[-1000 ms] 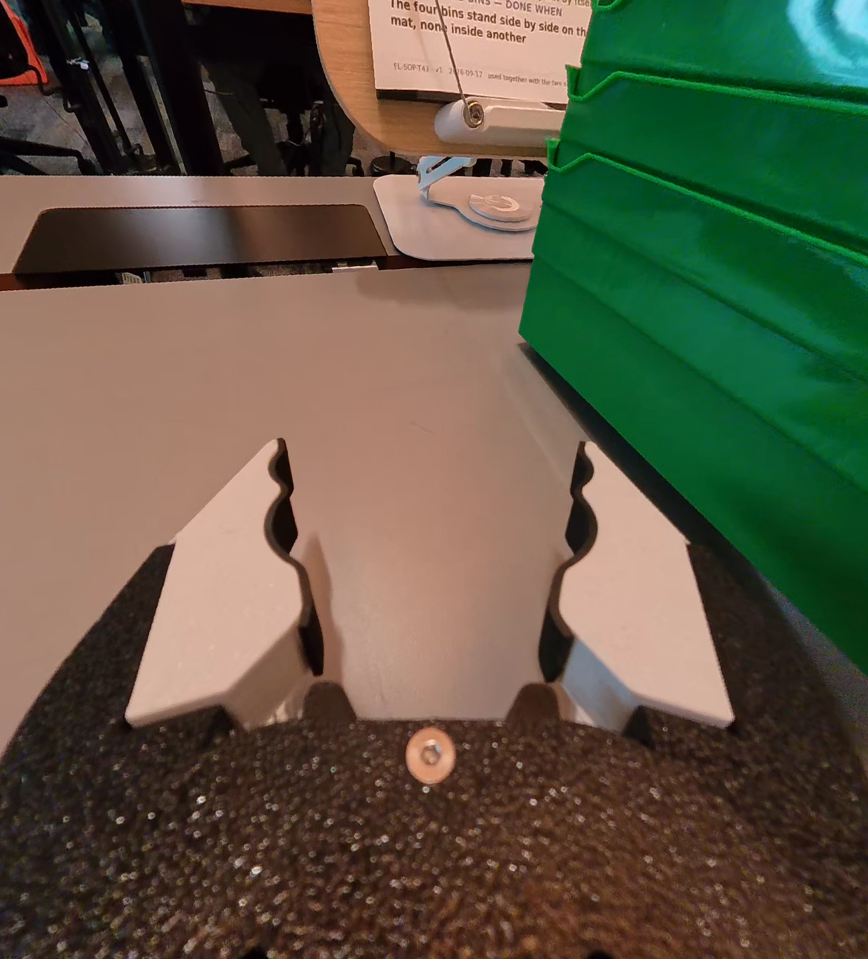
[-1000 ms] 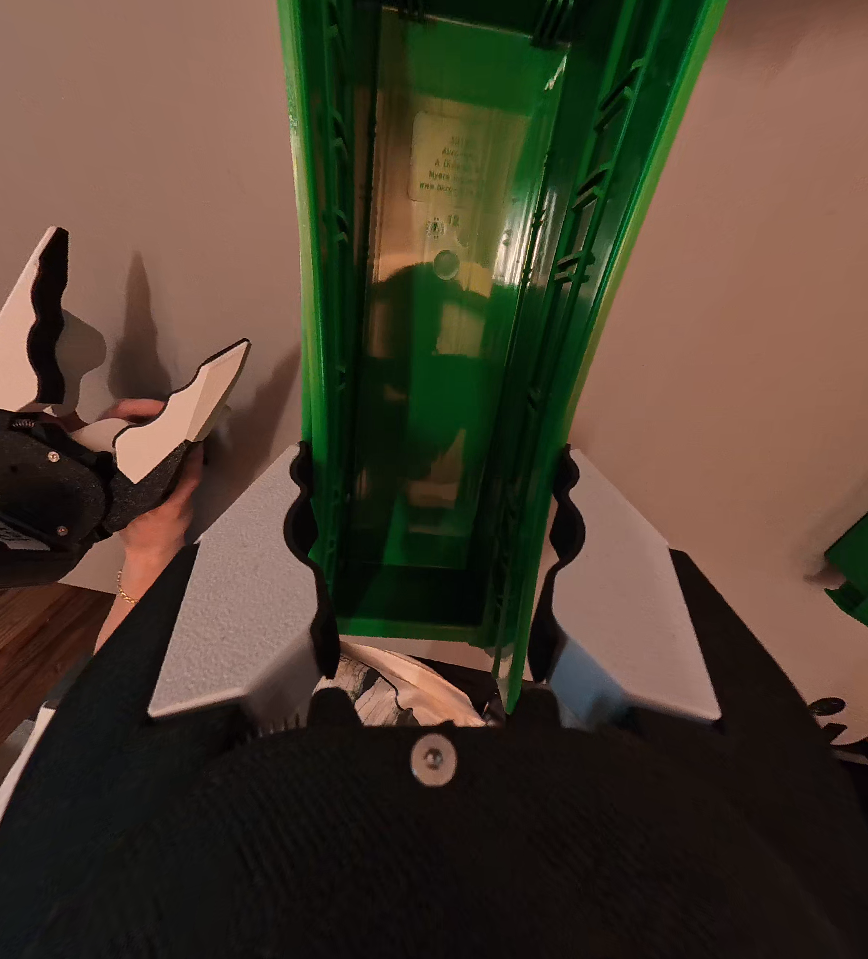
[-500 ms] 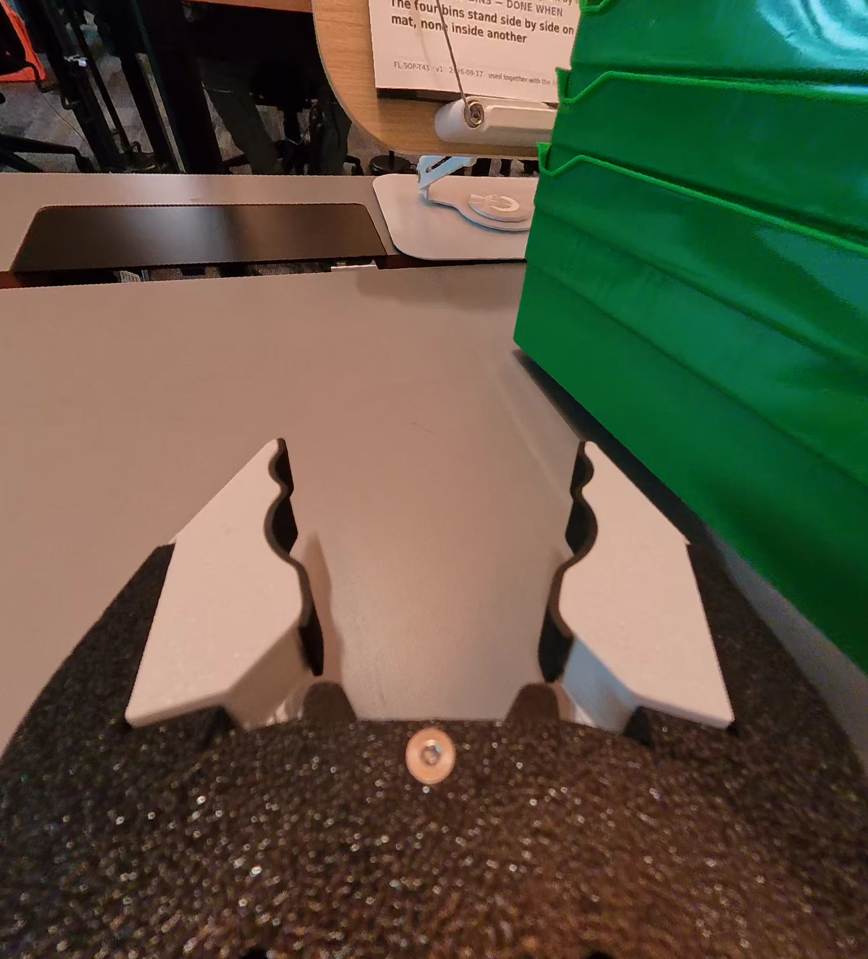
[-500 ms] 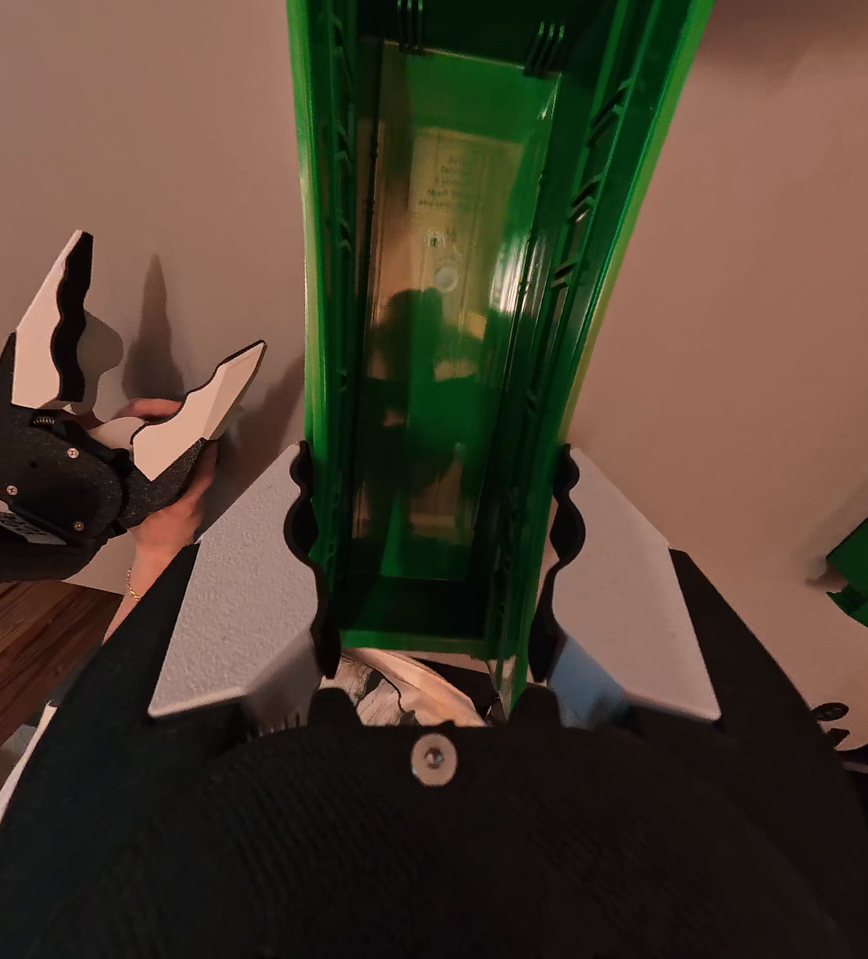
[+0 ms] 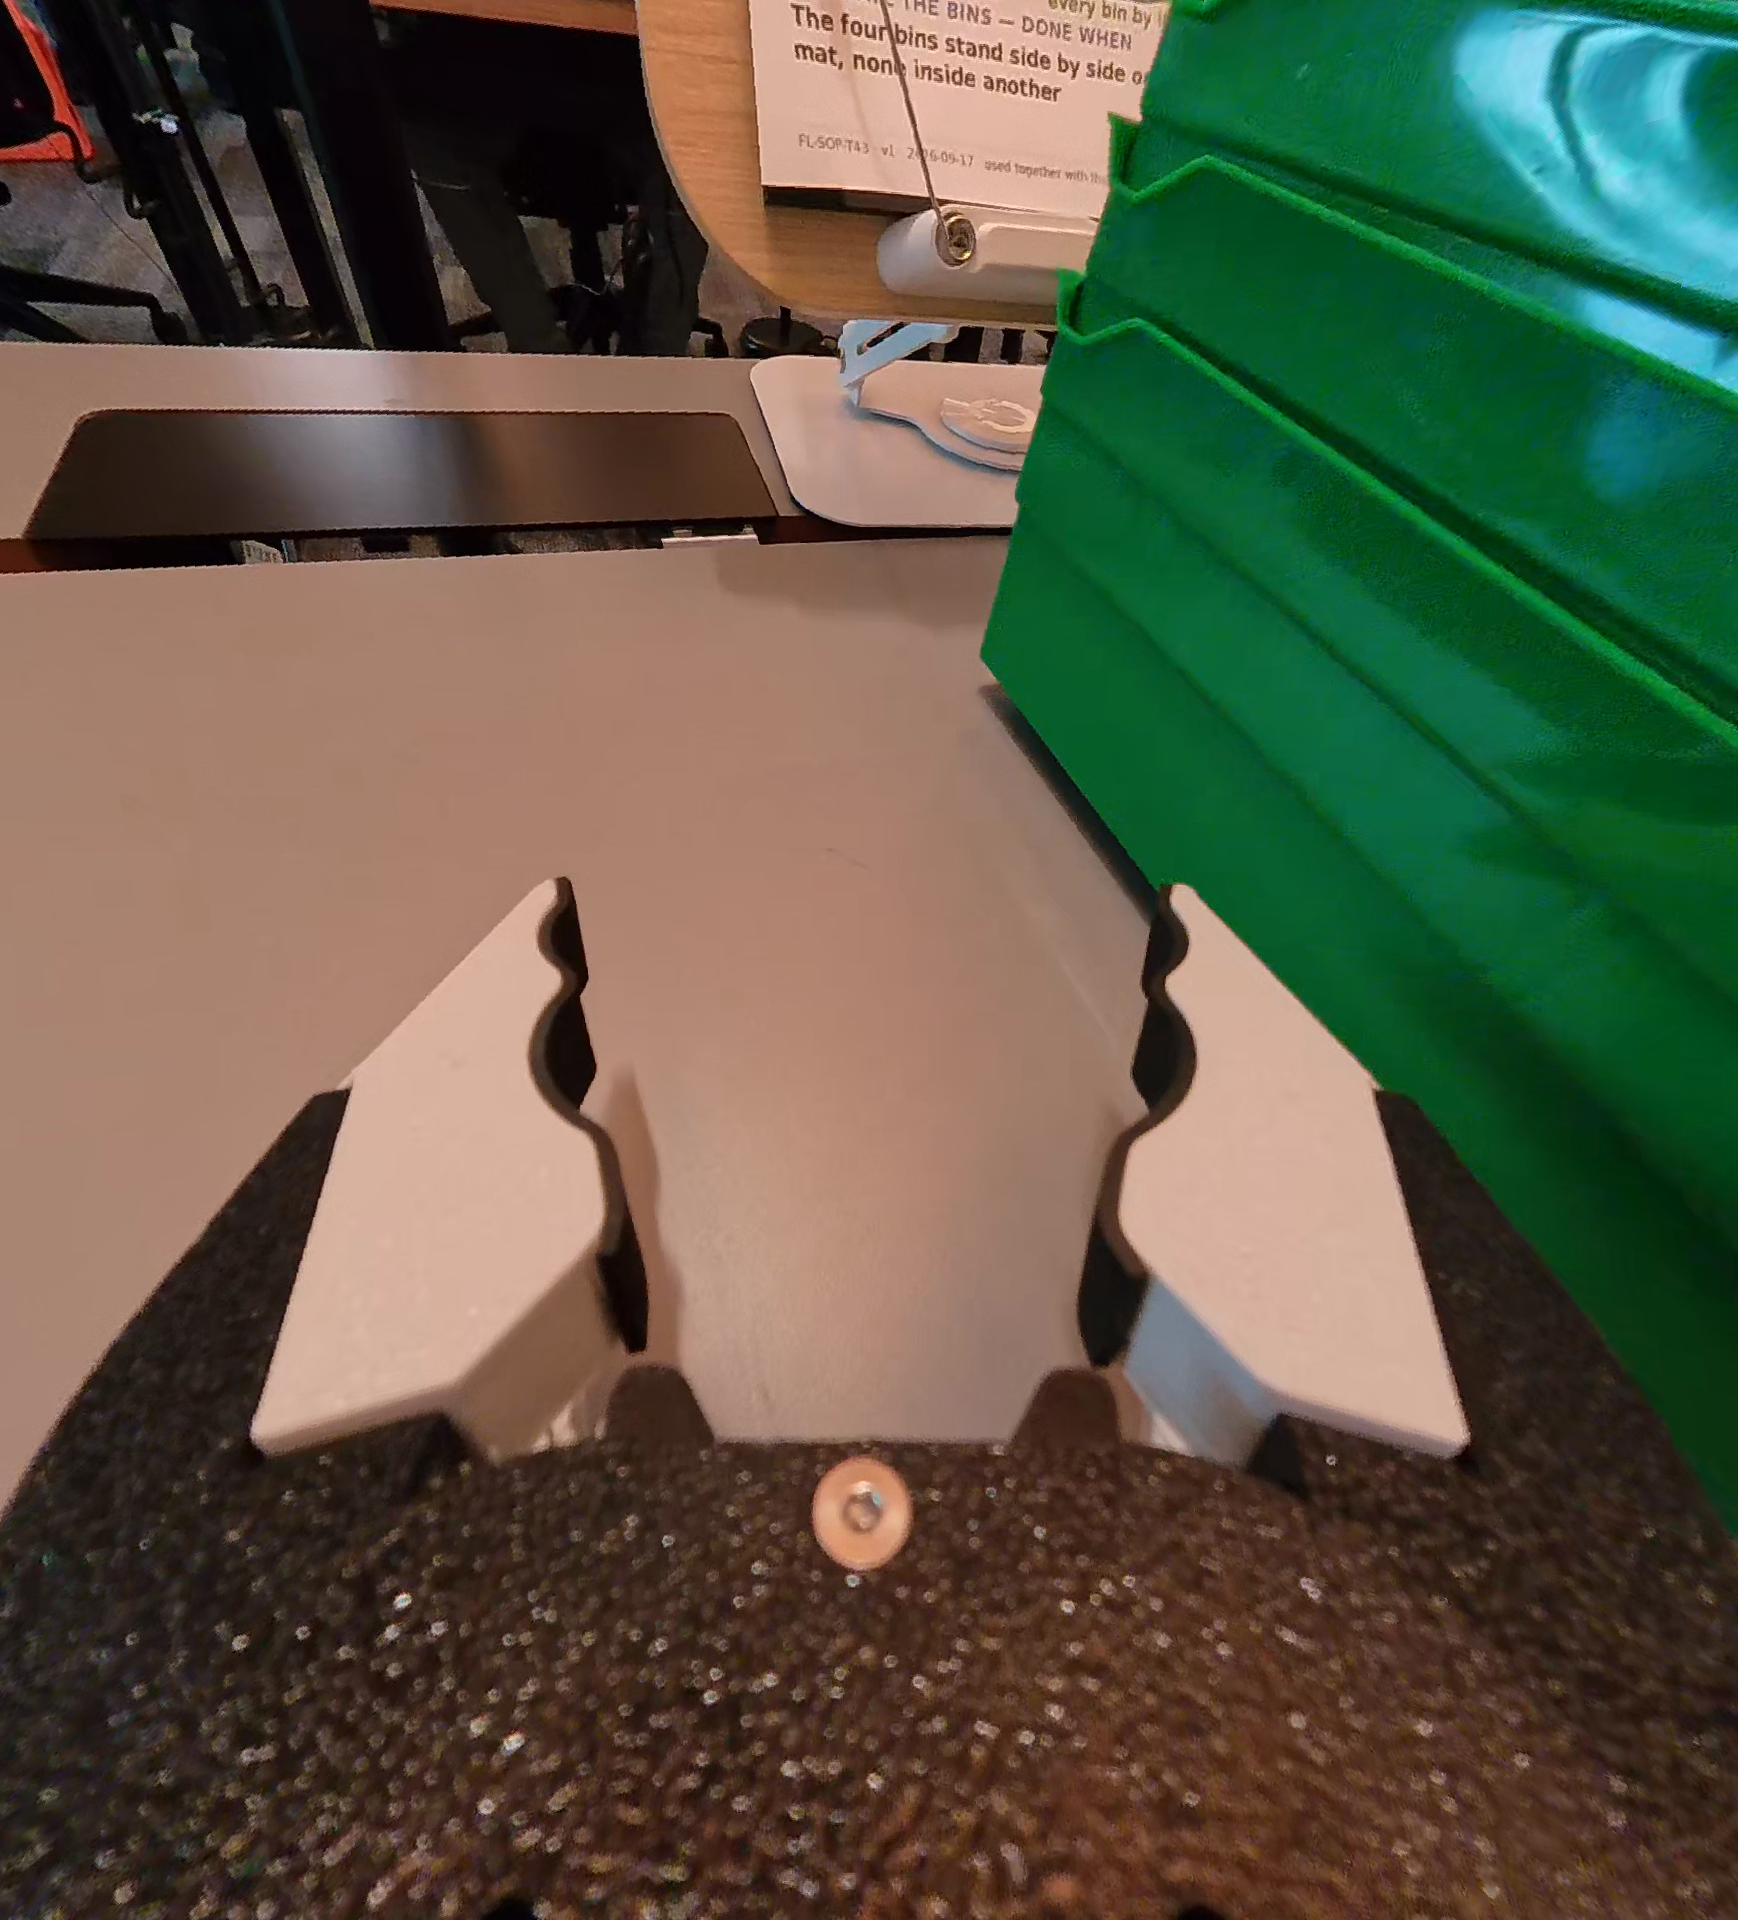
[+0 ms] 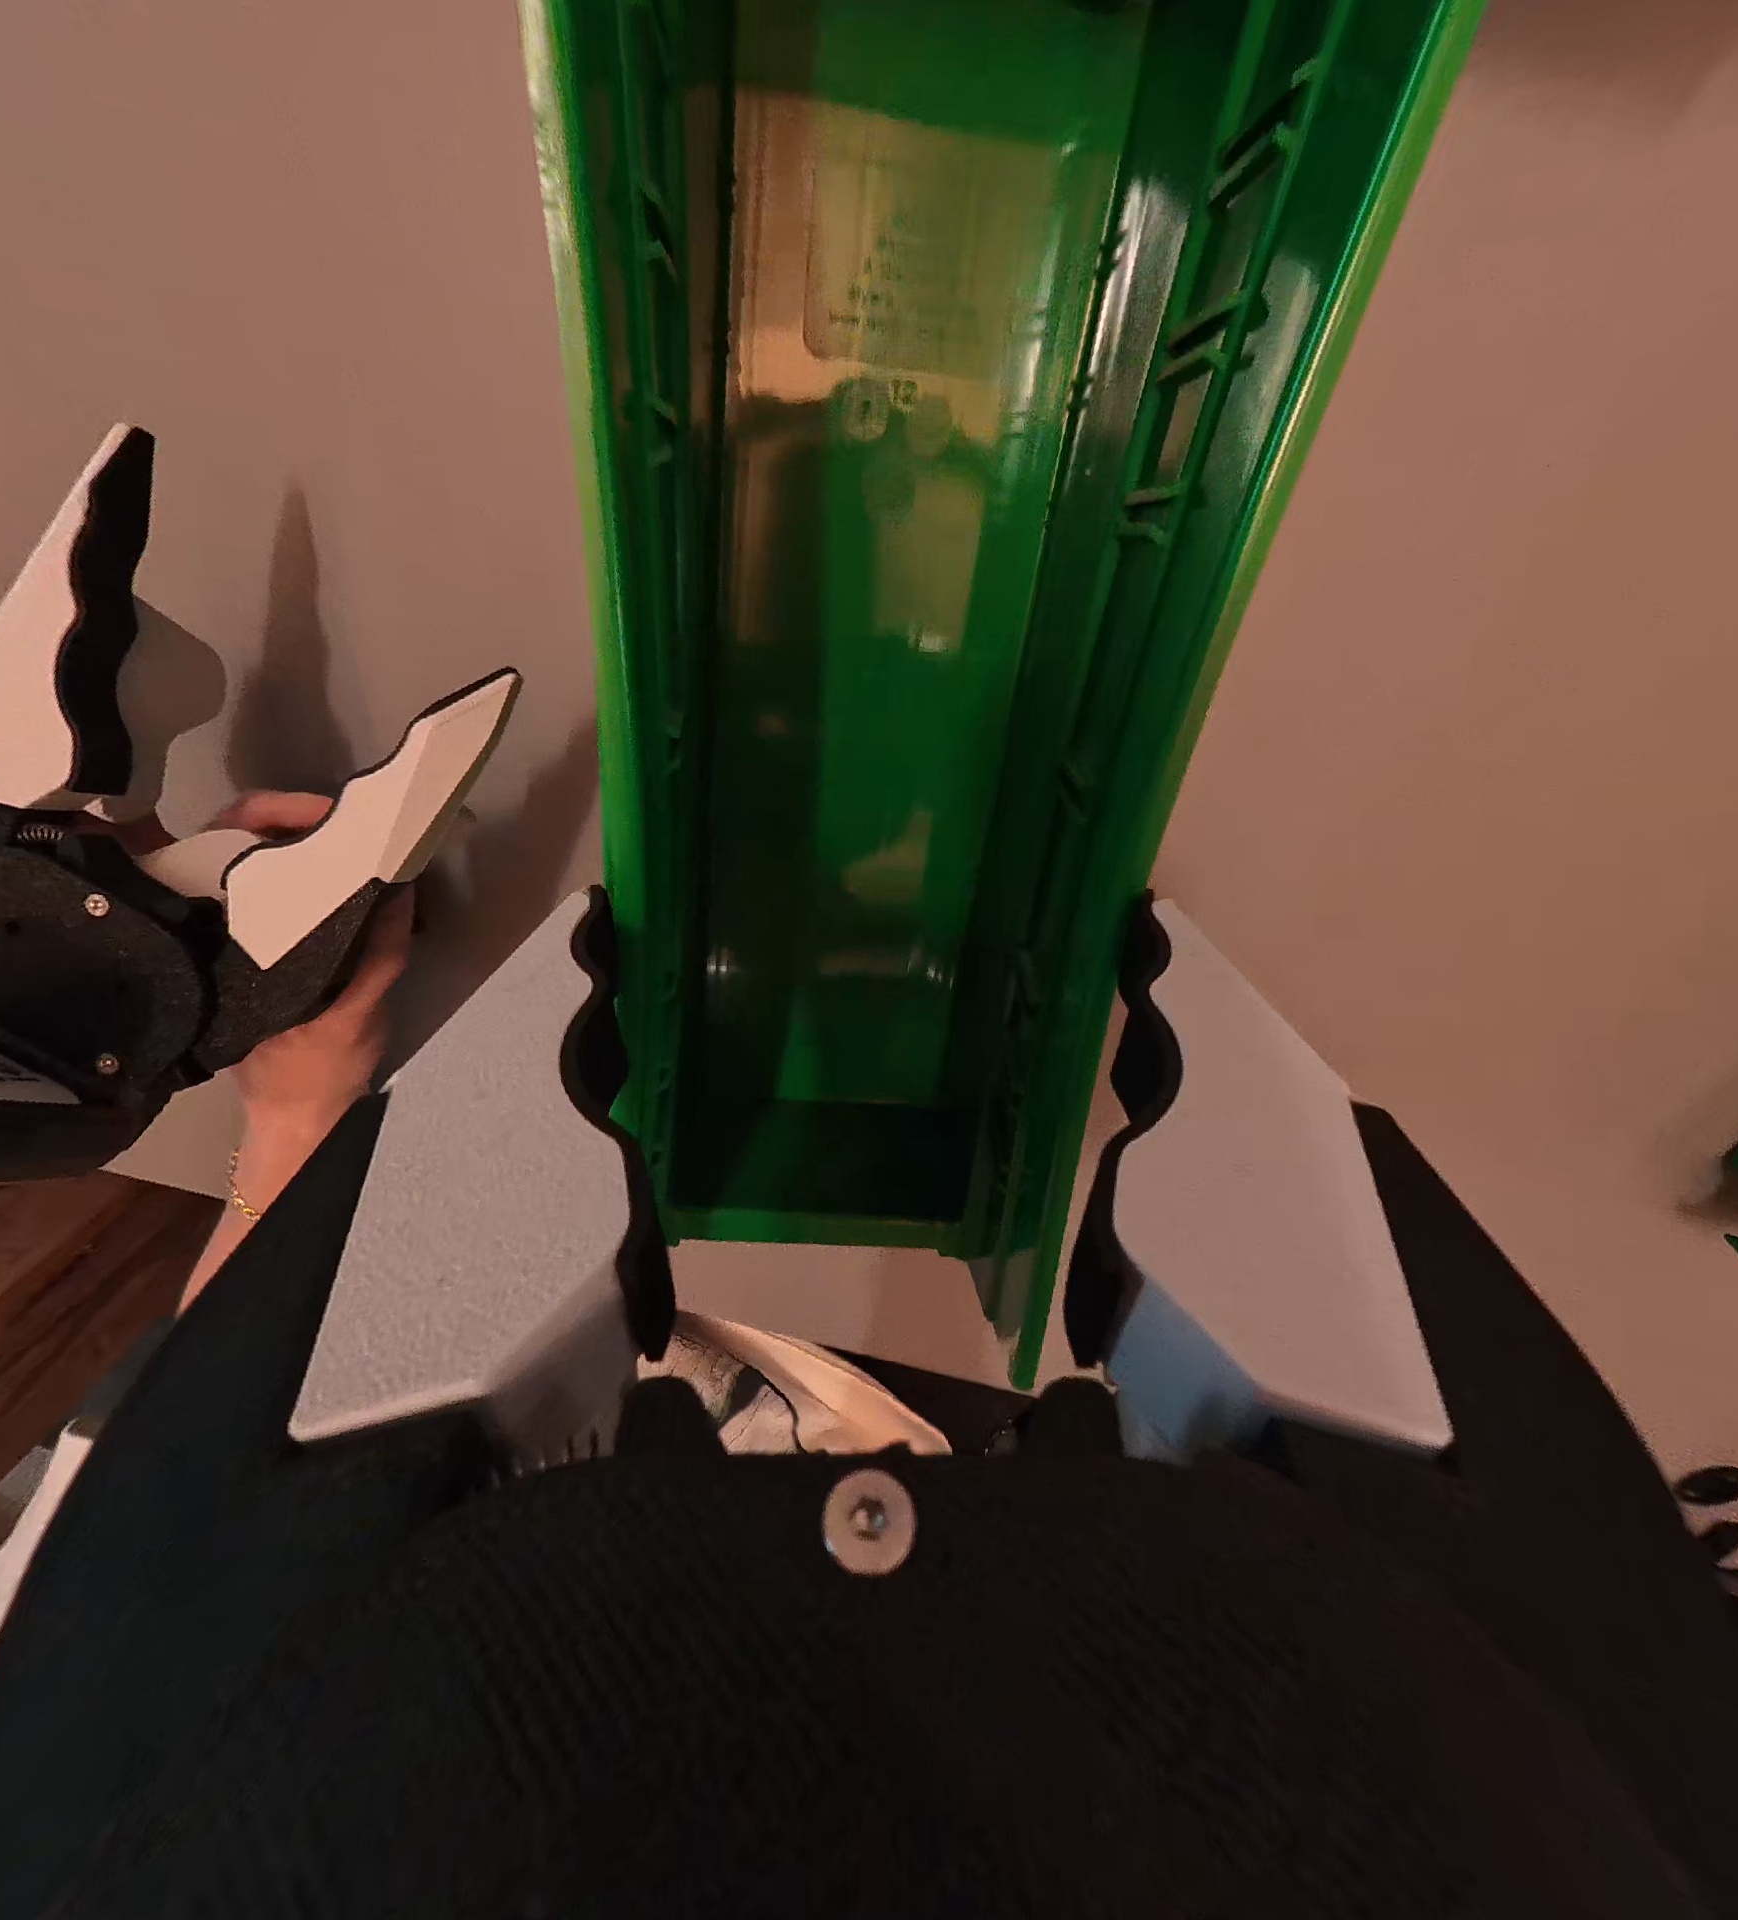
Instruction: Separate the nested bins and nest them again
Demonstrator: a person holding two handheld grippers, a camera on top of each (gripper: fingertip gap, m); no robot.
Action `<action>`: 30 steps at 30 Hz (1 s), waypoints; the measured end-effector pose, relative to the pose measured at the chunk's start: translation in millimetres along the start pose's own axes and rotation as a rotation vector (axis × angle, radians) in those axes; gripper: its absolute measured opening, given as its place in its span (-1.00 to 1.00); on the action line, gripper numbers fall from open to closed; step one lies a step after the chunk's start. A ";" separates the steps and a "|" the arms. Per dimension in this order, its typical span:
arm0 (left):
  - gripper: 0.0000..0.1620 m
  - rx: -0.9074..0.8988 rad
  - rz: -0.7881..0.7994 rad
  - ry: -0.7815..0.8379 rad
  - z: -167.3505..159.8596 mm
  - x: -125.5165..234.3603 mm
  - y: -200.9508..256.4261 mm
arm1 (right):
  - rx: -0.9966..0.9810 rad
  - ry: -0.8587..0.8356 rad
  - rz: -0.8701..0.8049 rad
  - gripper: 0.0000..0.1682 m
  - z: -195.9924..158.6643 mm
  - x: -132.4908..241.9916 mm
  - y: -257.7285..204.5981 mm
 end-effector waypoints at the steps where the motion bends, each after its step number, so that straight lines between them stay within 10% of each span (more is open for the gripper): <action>1: 0.30 -0.001 0.000 0.000 0.0 -0.1 0.1 | 0.001 0.002 0.001 0.16 -0.8 0.3 0.4; 30: 0.29 -0.001 -0.005 -0.001 0.0 0.5 0.3 | 0.081 0.146 -0.036 0.08 34.6 73.7 -2.5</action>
Point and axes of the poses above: each gripper's, where its closed fingertips meet, x back along the fingers, z out of its top, y = z × x across the jaws, the point moved 7 cm from there along x, back along the fingers, and after that the axes turned 13 degrees about y, right-handed, at the moved point
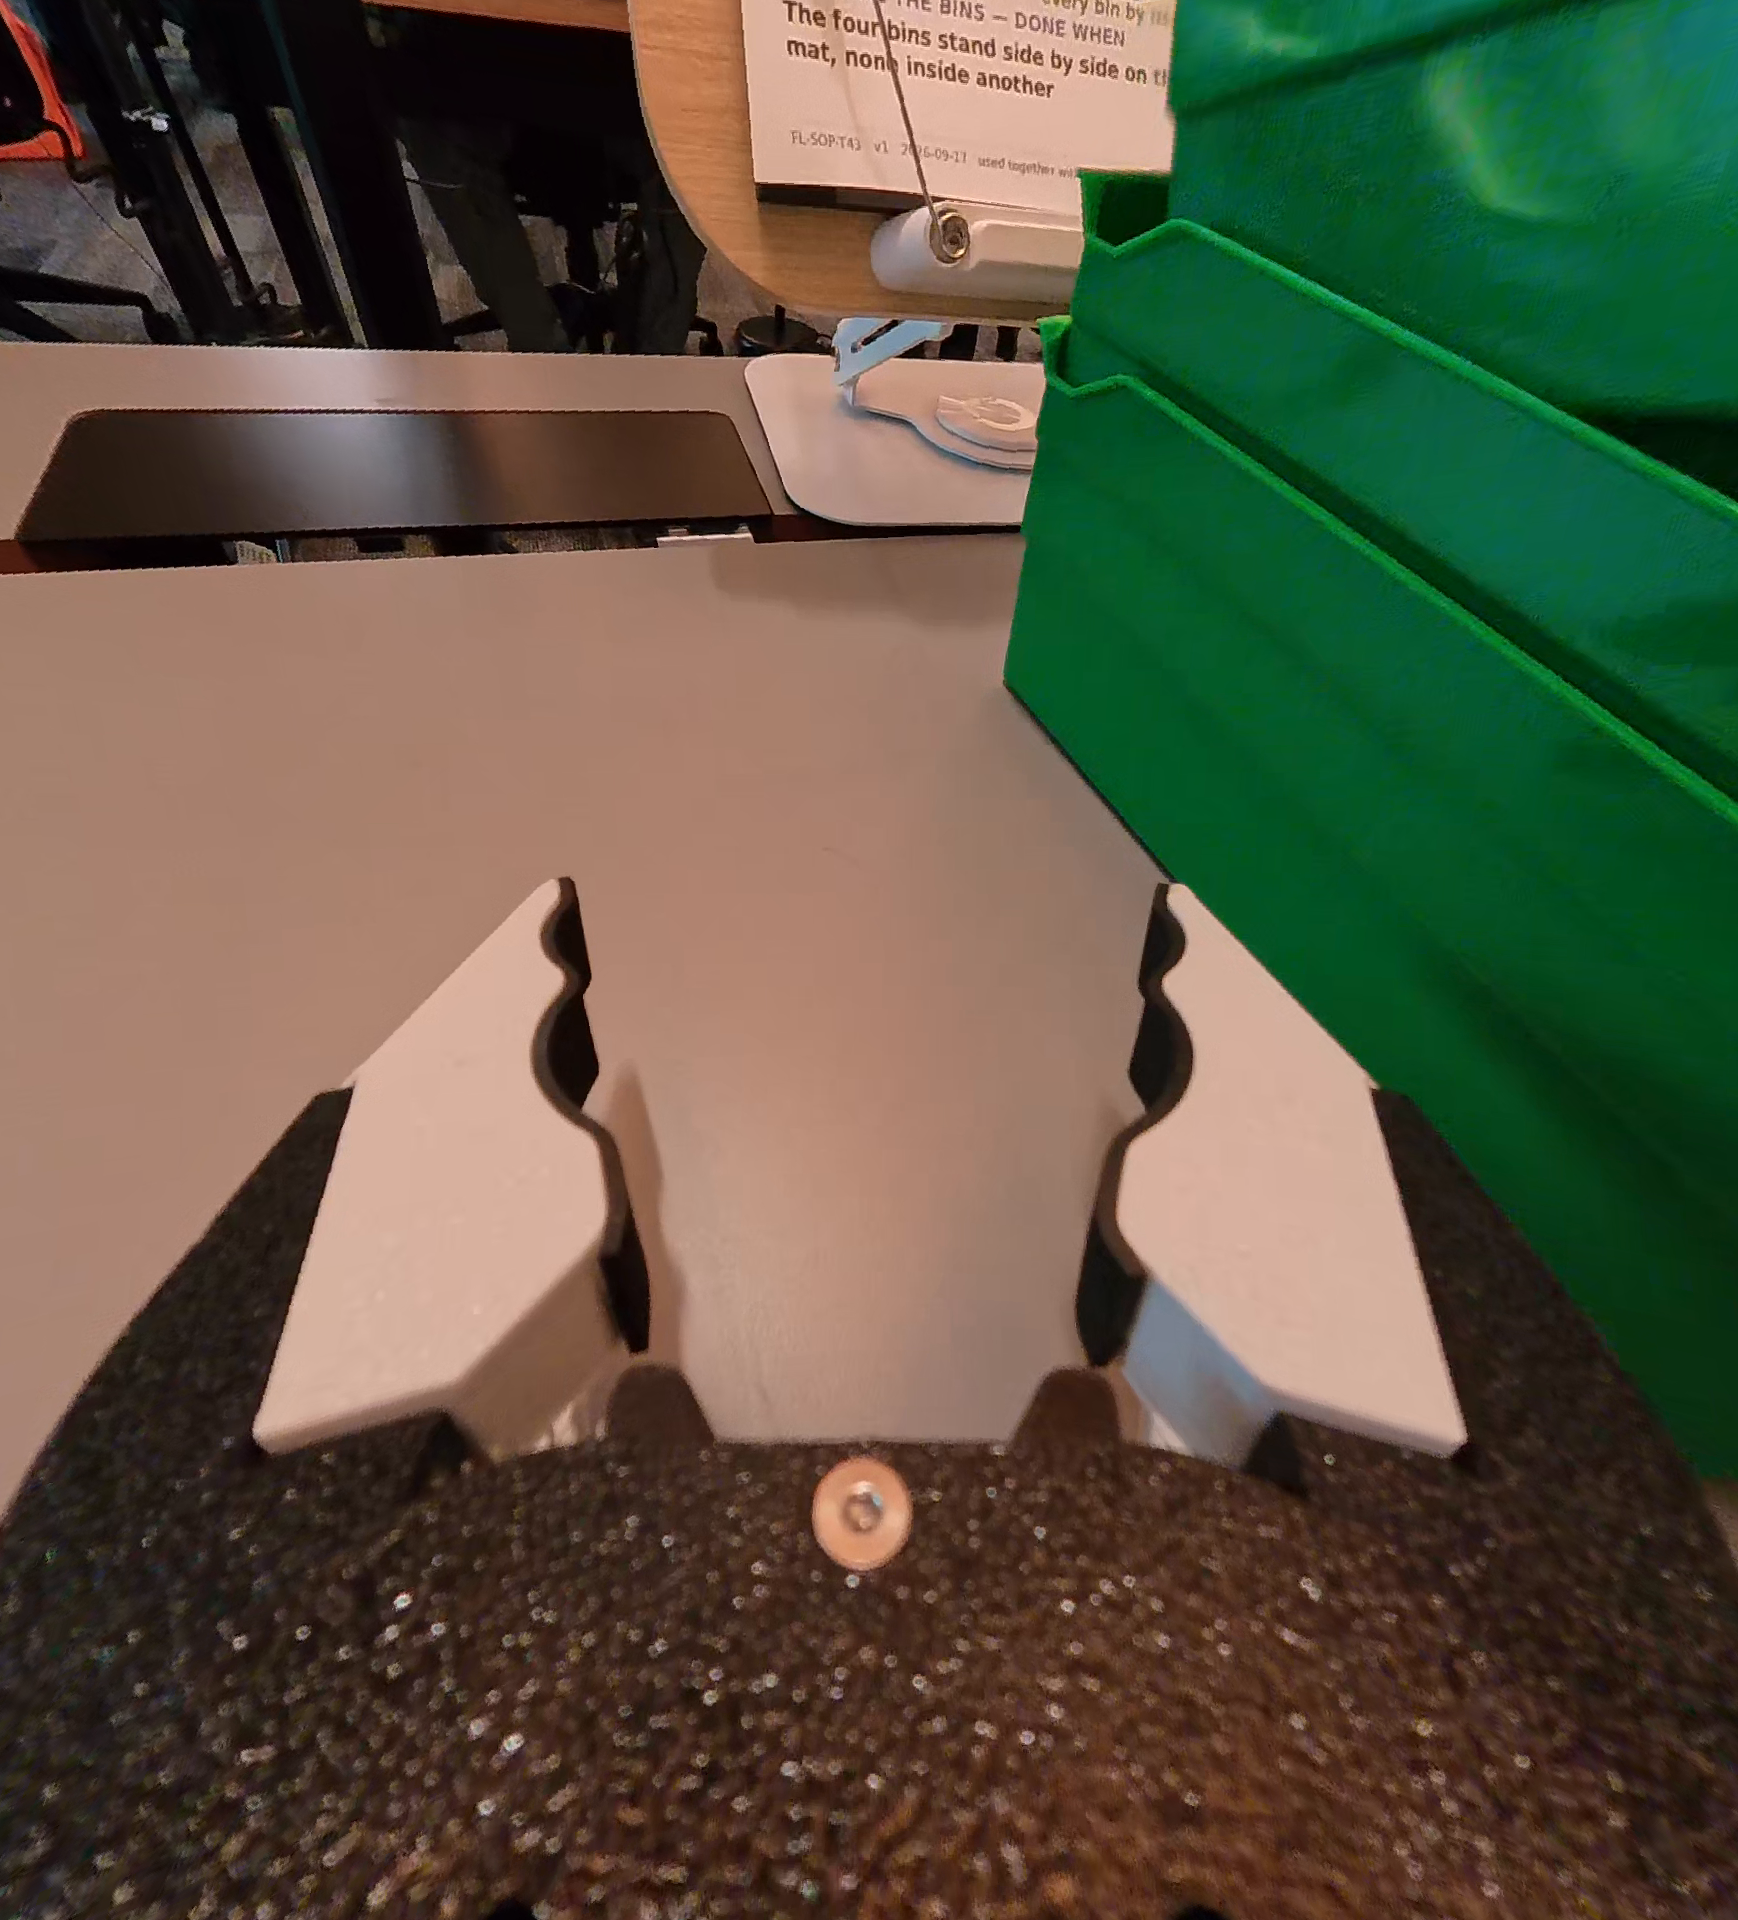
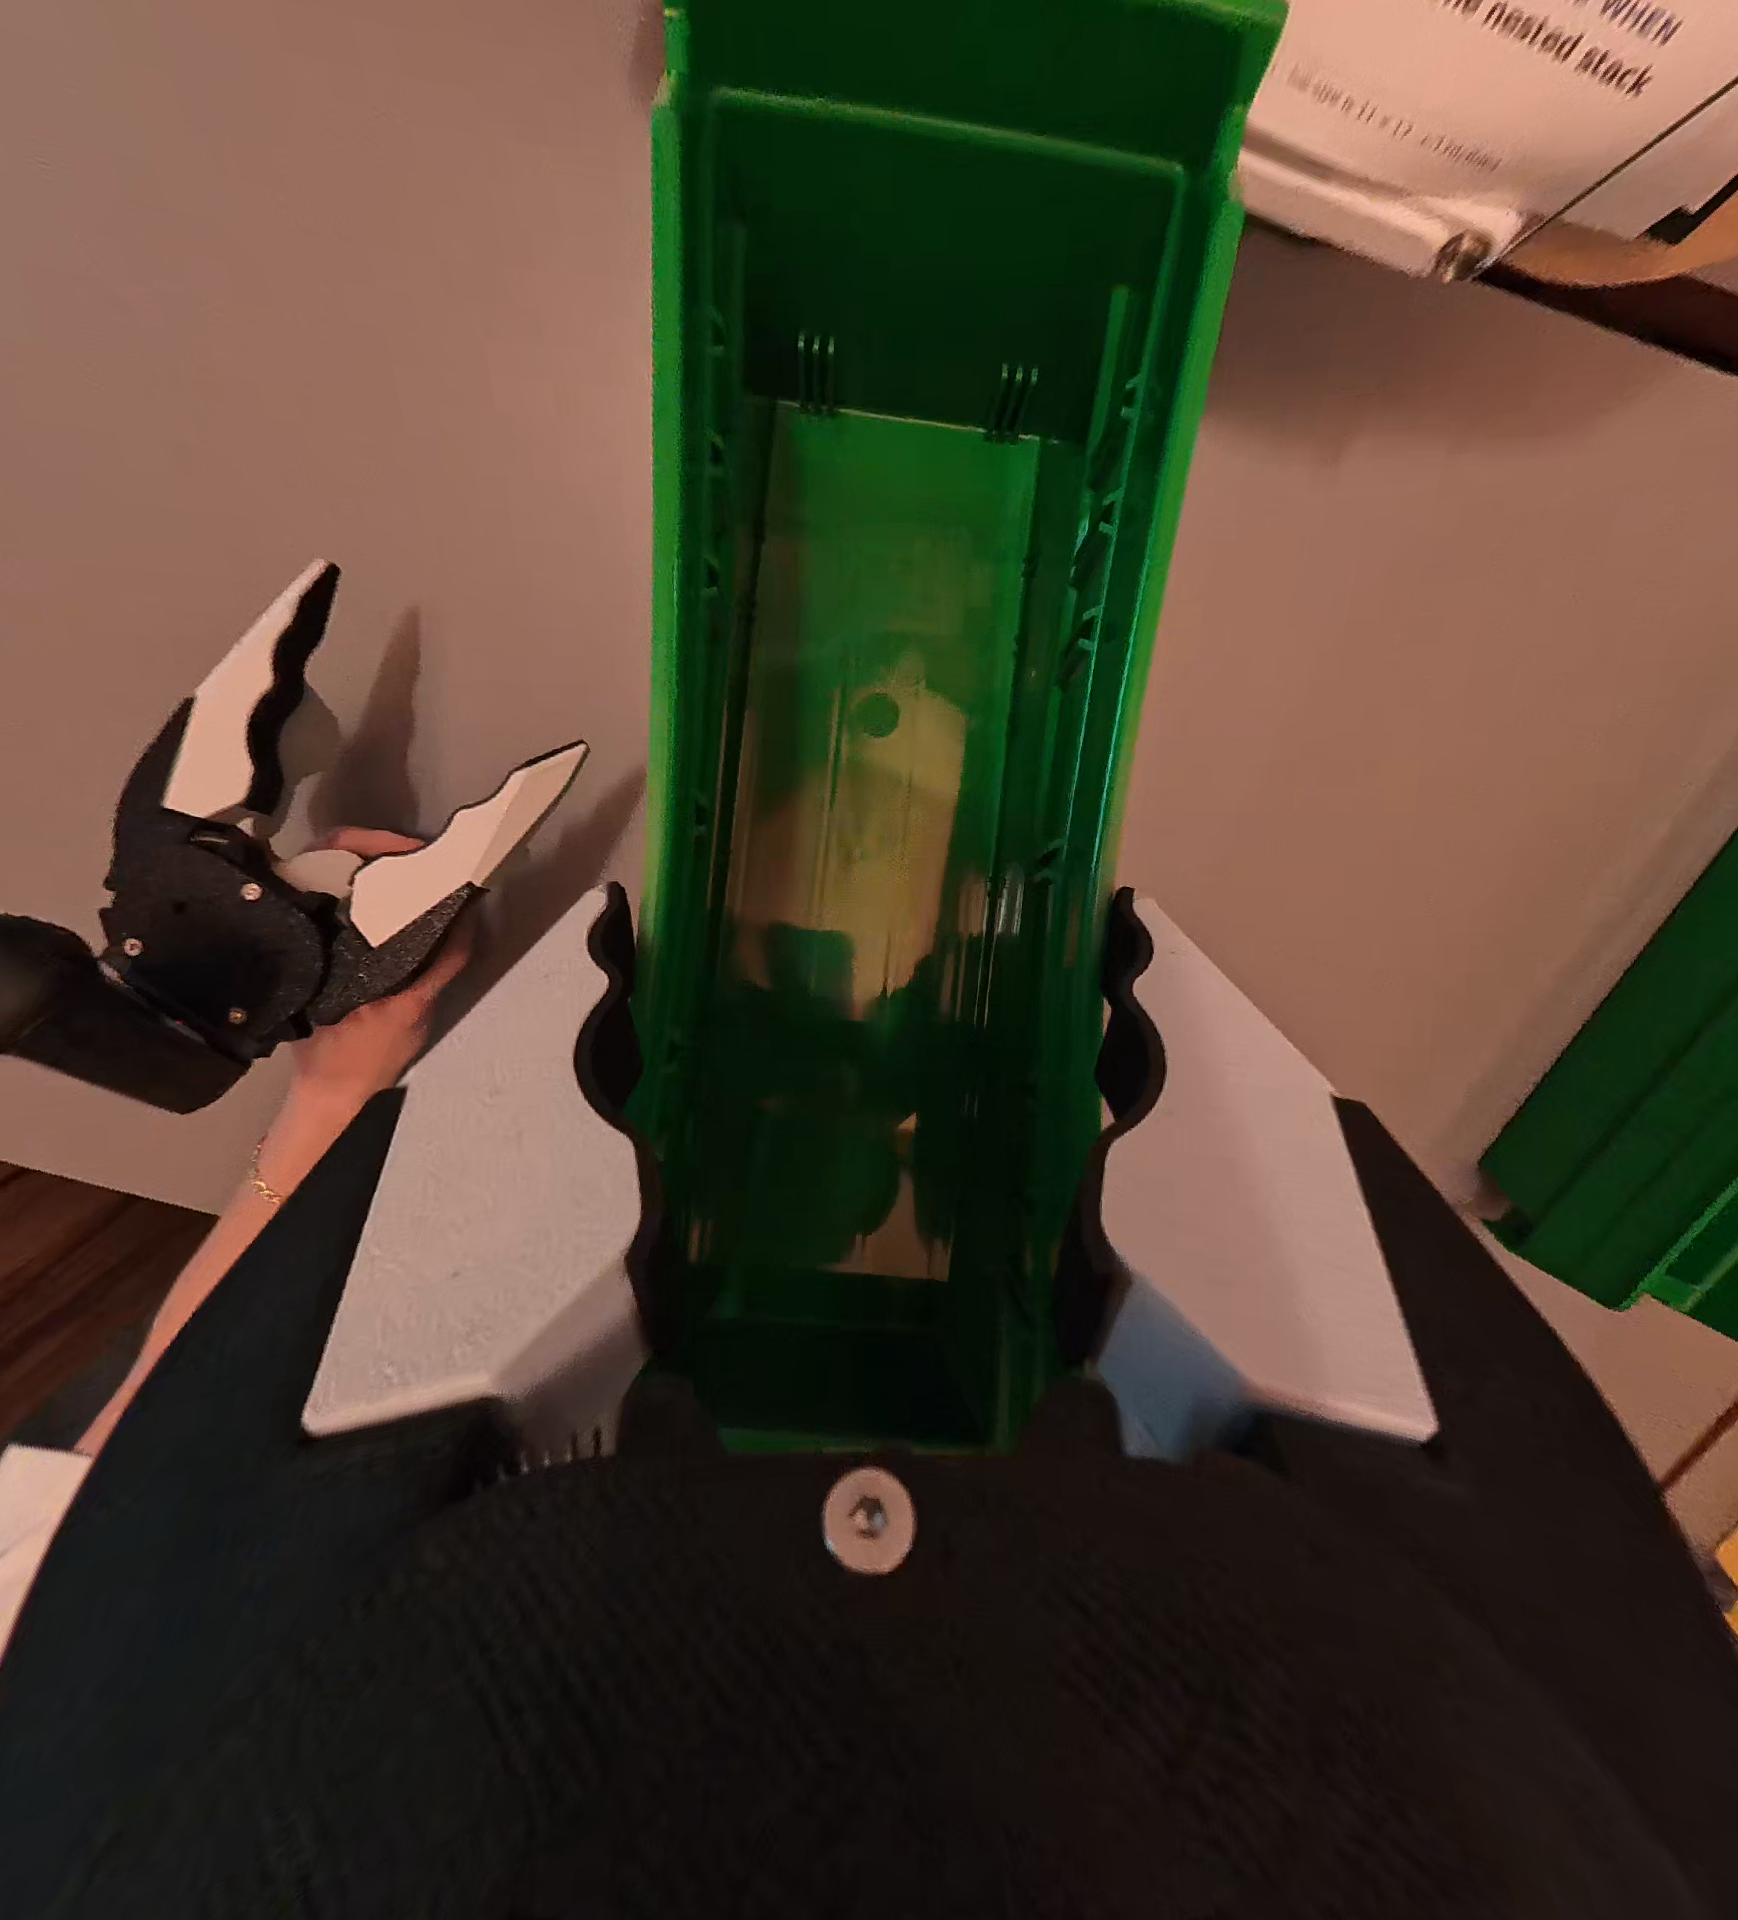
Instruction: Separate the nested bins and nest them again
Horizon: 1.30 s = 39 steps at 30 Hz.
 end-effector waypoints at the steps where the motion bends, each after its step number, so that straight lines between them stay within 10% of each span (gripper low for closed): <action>1: 0.29 0.002 0.000 0.002 0.1 0.2 -0.2 | 0.000 0.017 0.008 0.08 2.4 5.9 1.3; 16: 0.29 0.021 -0.004 0.001 0.1 0.2 -1.7 | -0.184 0.230 -0.018 0.09 12.8 107.5 110.4; 39: 0.28 -0.038 -0.006 -0.007 -1.0 -0.3 3.8 | -0.257 0.194 -0.210 0.12 -89.5 -41.5 199.3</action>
Point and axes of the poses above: each gripper's, where its closed fingertips meet, x back along the fingers, z out of its top, y = z × x across the jaws, the point moved 7 cm from there along x, back along the fingers, and after that the axes turned 13 degrees about y, right-handed, at the moved point
